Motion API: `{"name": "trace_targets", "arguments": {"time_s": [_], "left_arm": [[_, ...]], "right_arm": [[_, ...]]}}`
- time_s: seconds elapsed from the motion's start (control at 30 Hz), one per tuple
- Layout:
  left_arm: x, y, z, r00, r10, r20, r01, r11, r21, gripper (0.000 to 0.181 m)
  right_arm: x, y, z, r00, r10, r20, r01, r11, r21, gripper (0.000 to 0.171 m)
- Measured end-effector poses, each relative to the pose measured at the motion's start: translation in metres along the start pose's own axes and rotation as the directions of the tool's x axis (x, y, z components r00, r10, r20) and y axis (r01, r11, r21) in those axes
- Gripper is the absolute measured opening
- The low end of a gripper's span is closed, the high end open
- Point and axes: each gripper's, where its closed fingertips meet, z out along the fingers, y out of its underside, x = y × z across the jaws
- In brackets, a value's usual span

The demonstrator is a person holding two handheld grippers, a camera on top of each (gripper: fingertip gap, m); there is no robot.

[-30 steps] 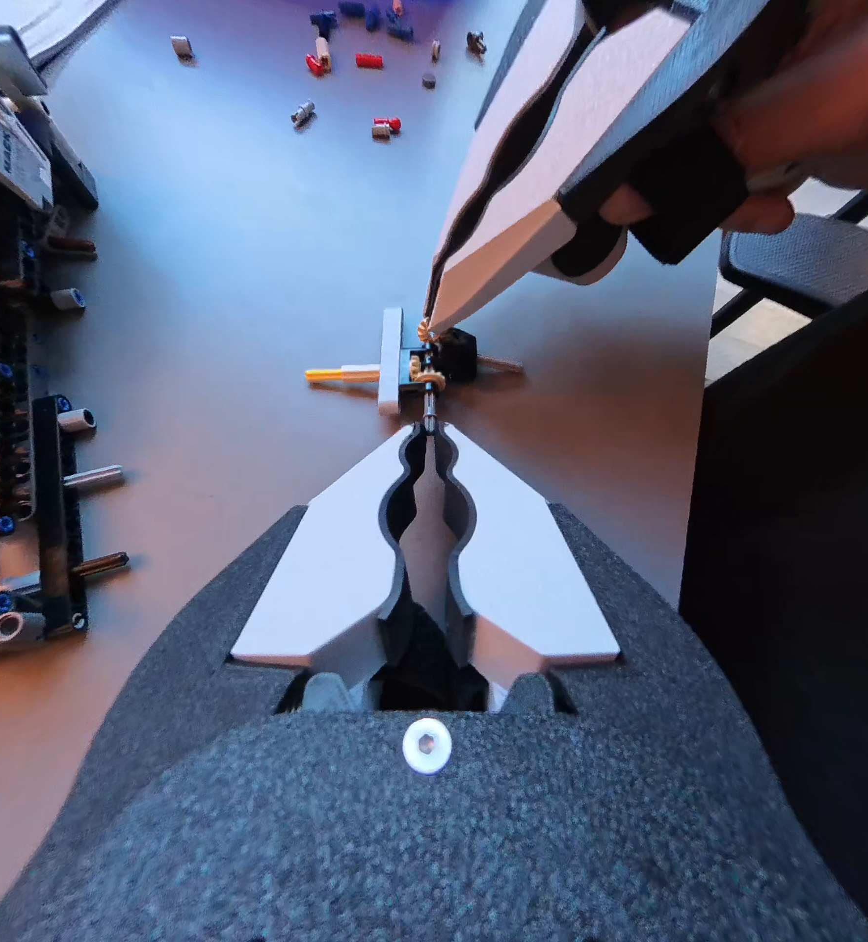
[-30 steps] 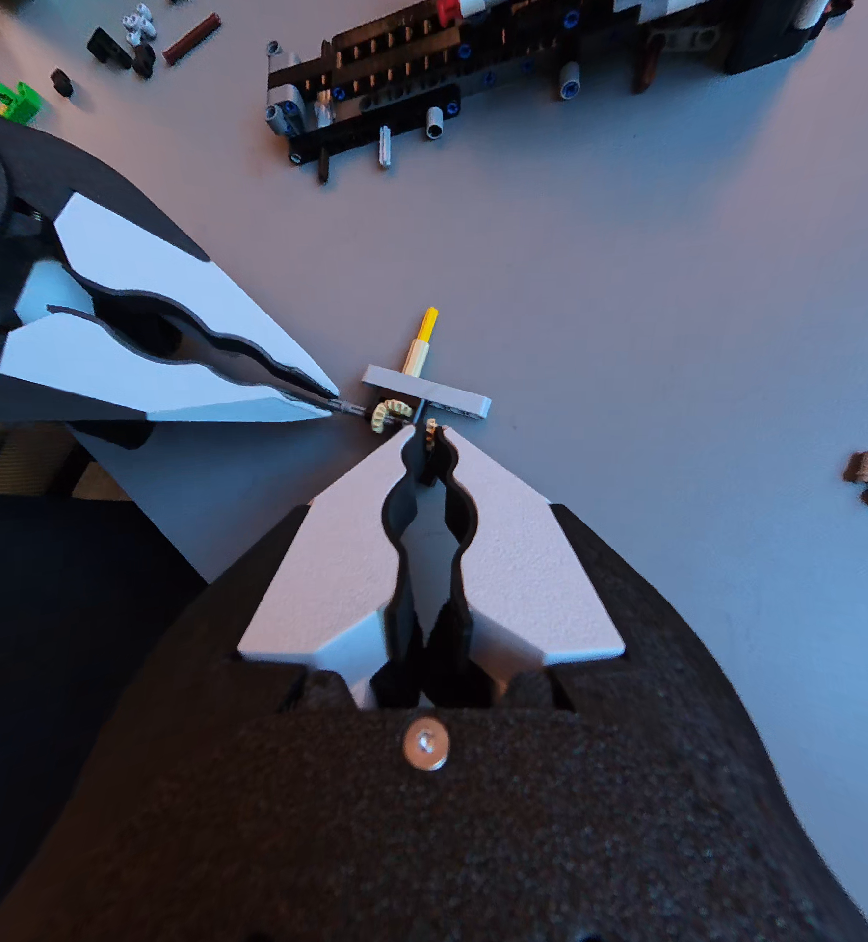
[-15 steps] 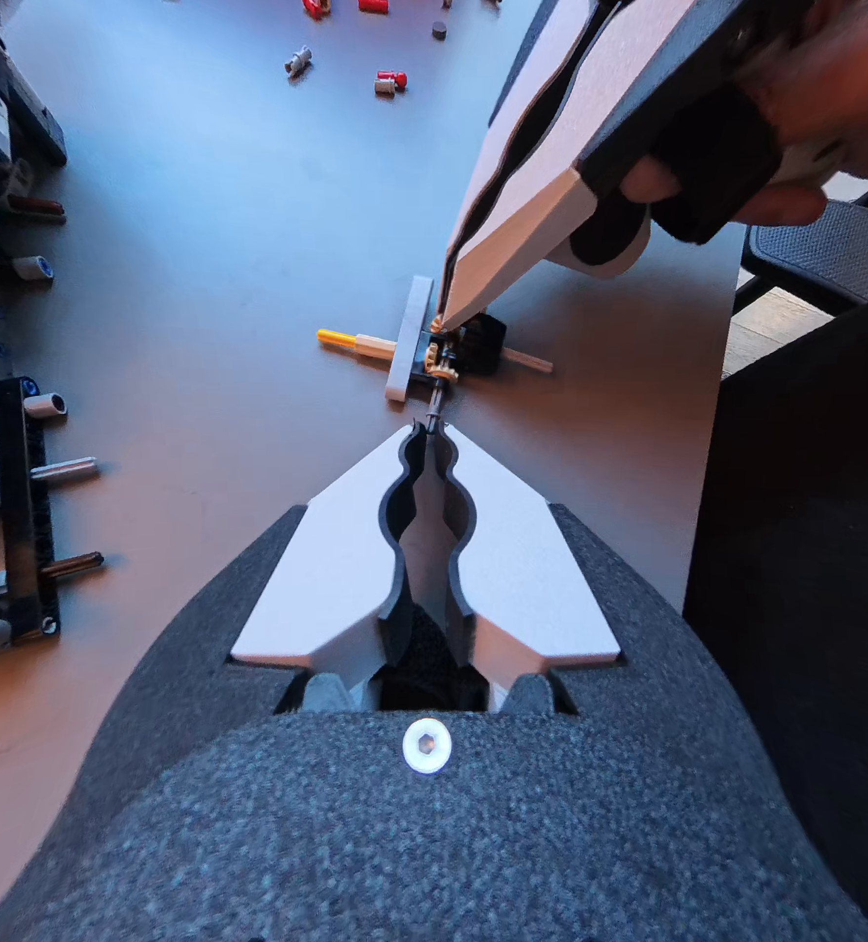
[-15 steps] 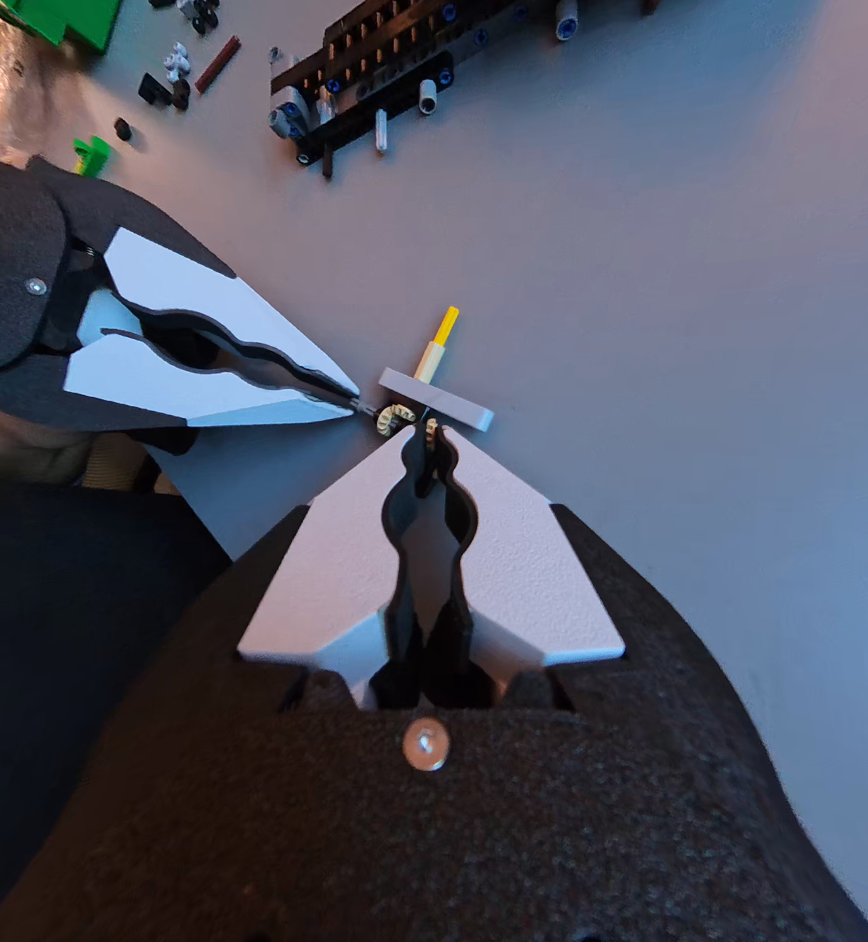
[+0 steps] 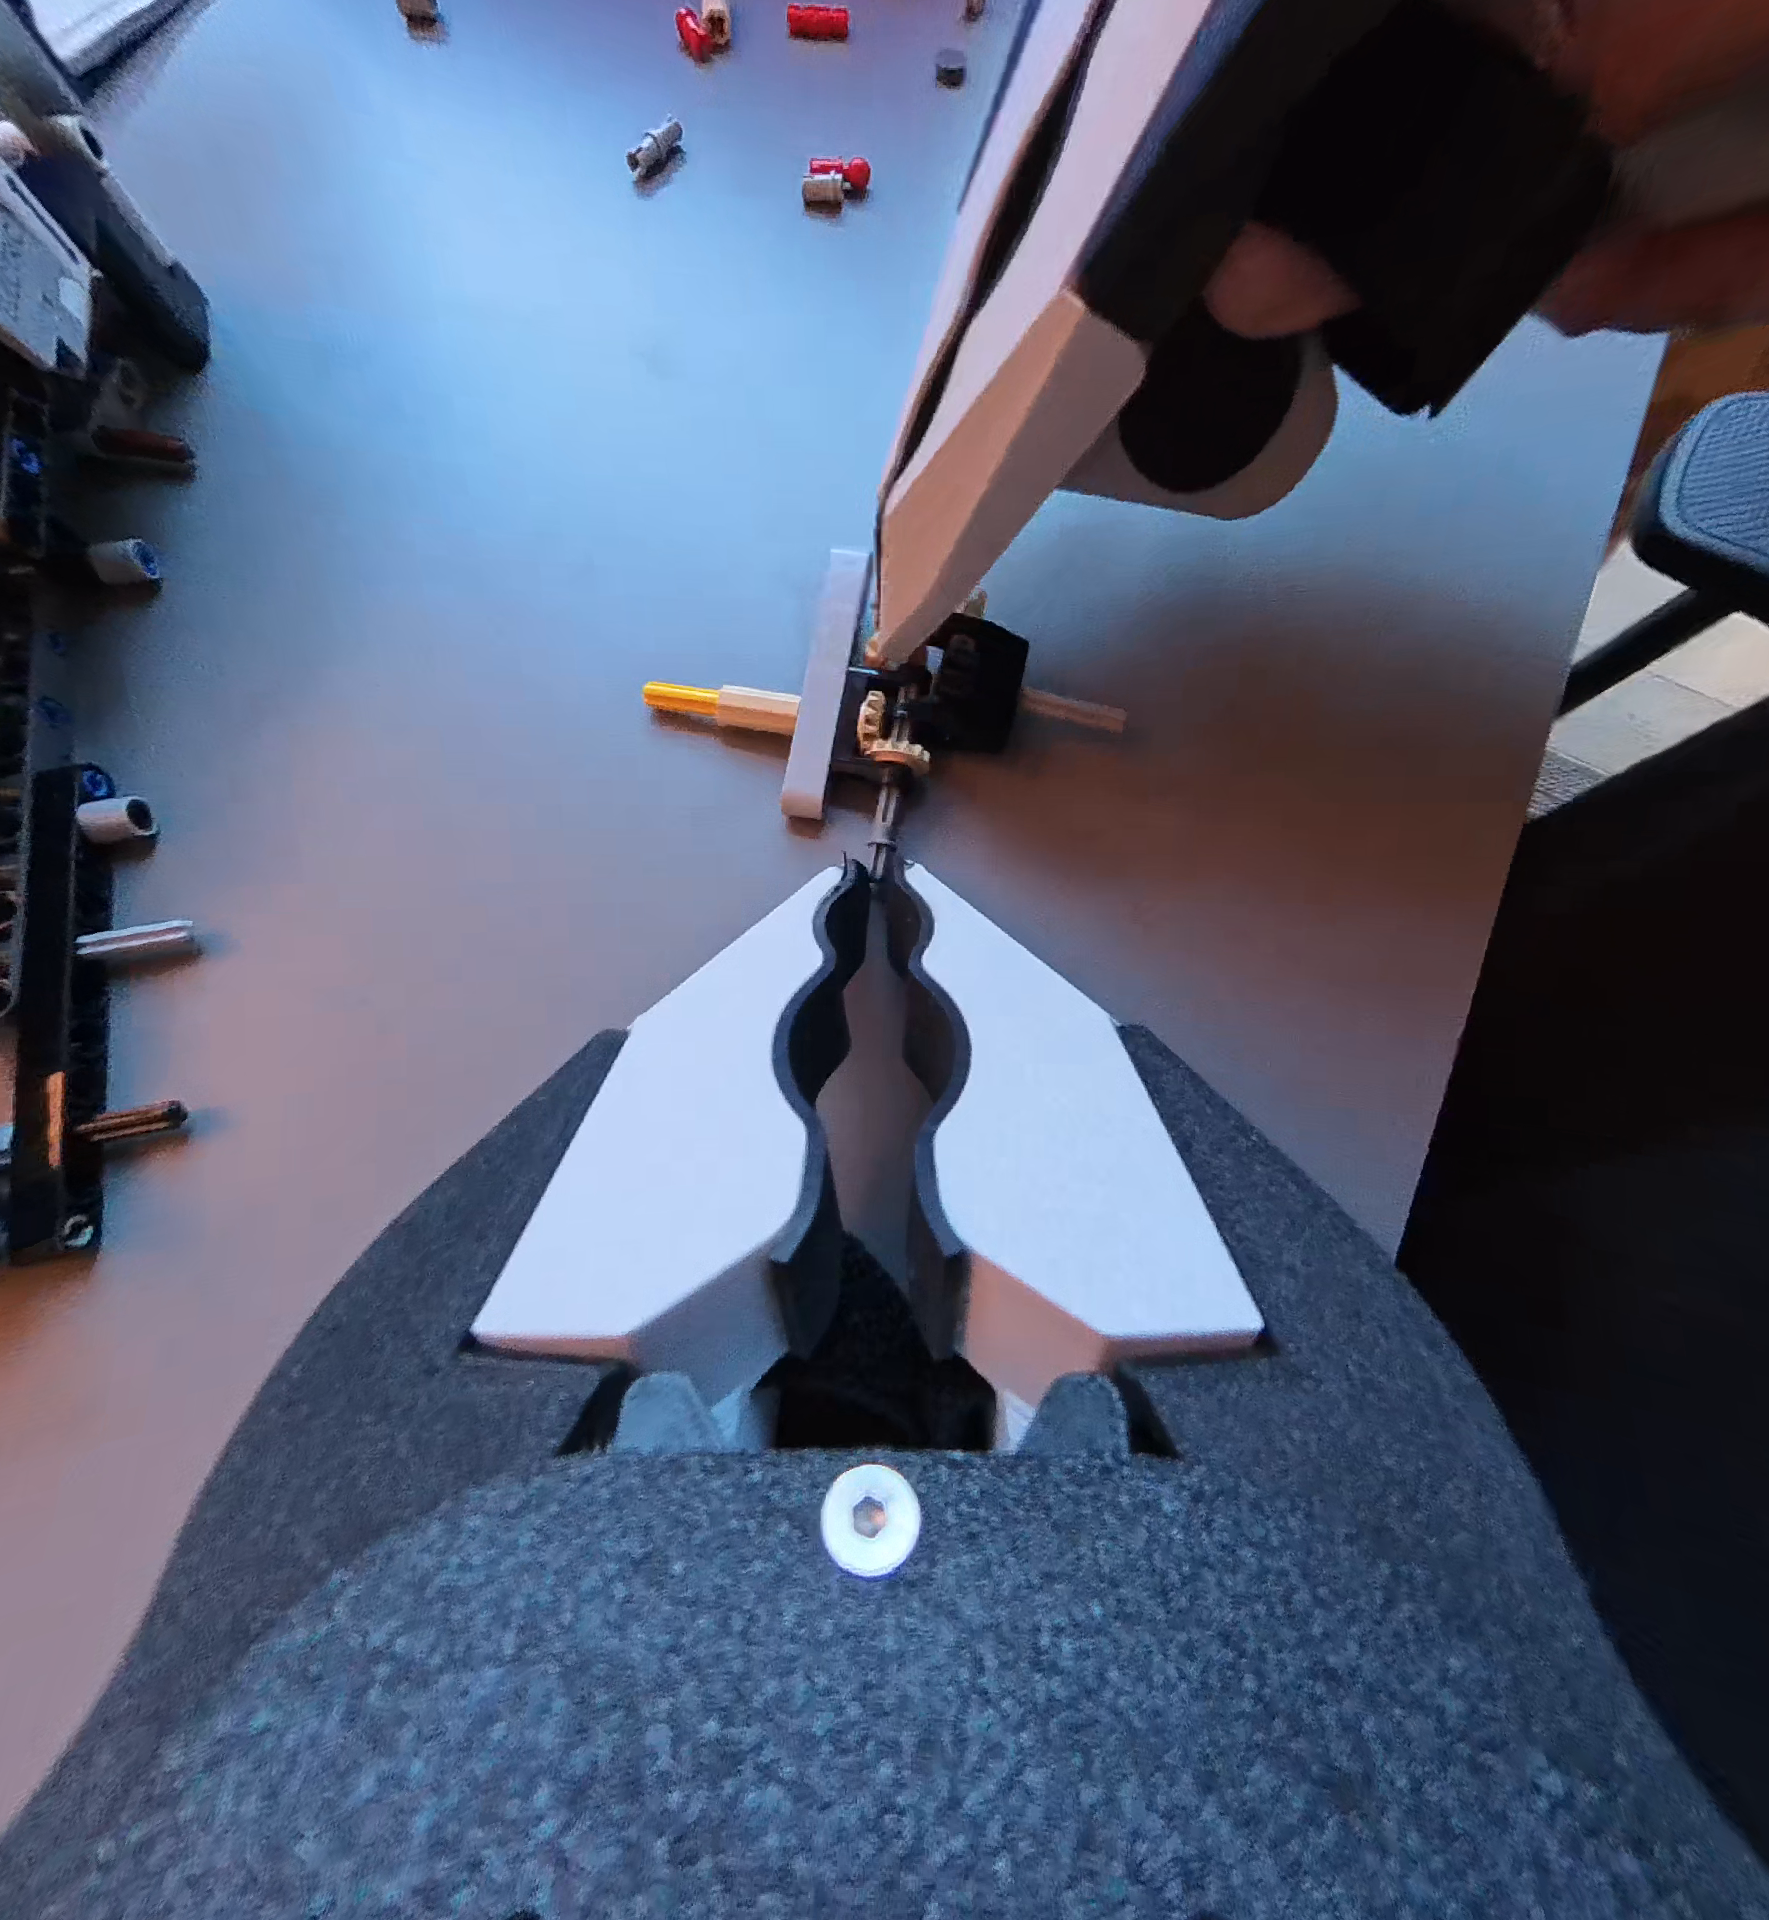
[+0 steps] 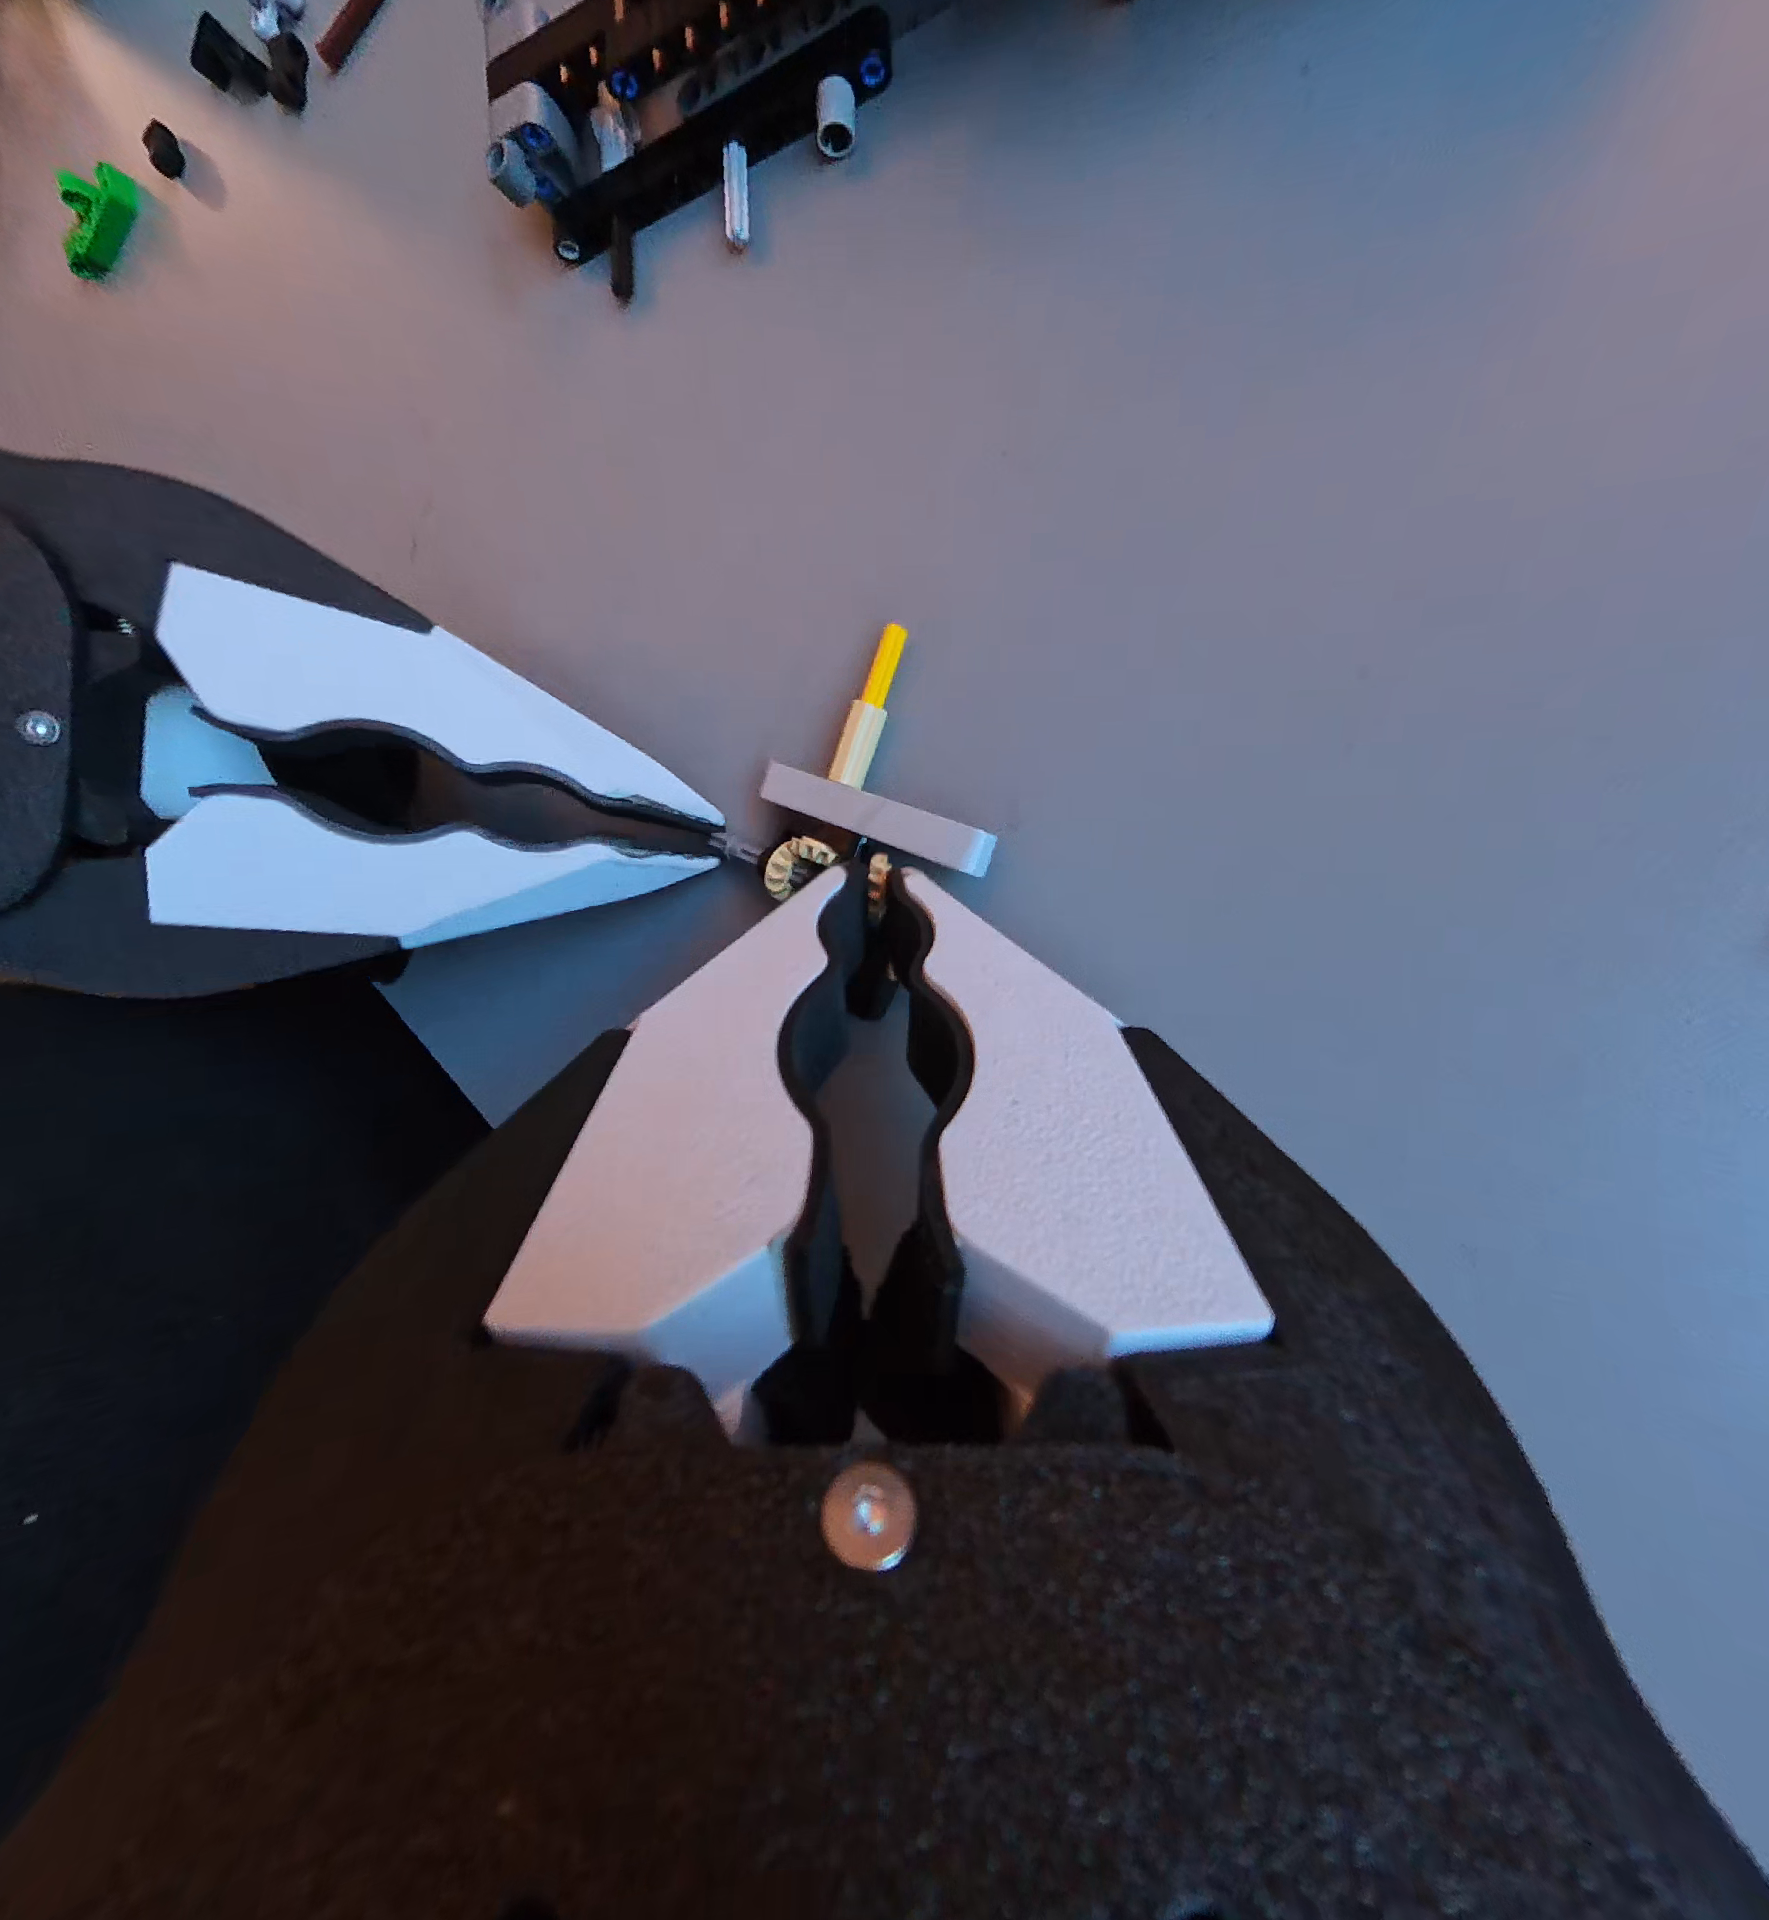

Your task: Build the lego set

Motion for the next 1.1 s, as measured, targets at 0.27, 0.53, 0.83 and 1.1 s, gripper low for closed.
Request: {"name": "trace_targets", "arguments": {"time_s": [0.27,0.53,0.83,1.1], "left_arm": [[0.001,-0.001,0.002,0.995,0.026,0.096,-0.025,1.0,-0.008,0.001],[0.005,-0.004,0.004,0.994,-0.057,0.095,0.056,0.998,0.009,0.001],[0.003,-0.005,0.007,0.987,-0.13,0.089,0.13,0.991,0.01,0.0],[0.007,-0.005,0.007,0.99,-0.129,0.054,0.129,0.992,0.01,0.0]], "right_arm": [[0.002,-0.002,-0.003,0.999,-0.04,-0.025,0.039,0.998,-0.052,0.002],[0.007,0.0,-0.004,0.991,-0.098,-0.091,0.083,0.984,-0.156,0.002],[0.008,-0.001,-0.007,0.986,-0.122,-0.111,0.096,0.971,-0.217,0.002],[0.012,-0.009,-0.016,0.981,-0.136,-0.135,0.109,0.976,-0.187,0.002]]}}
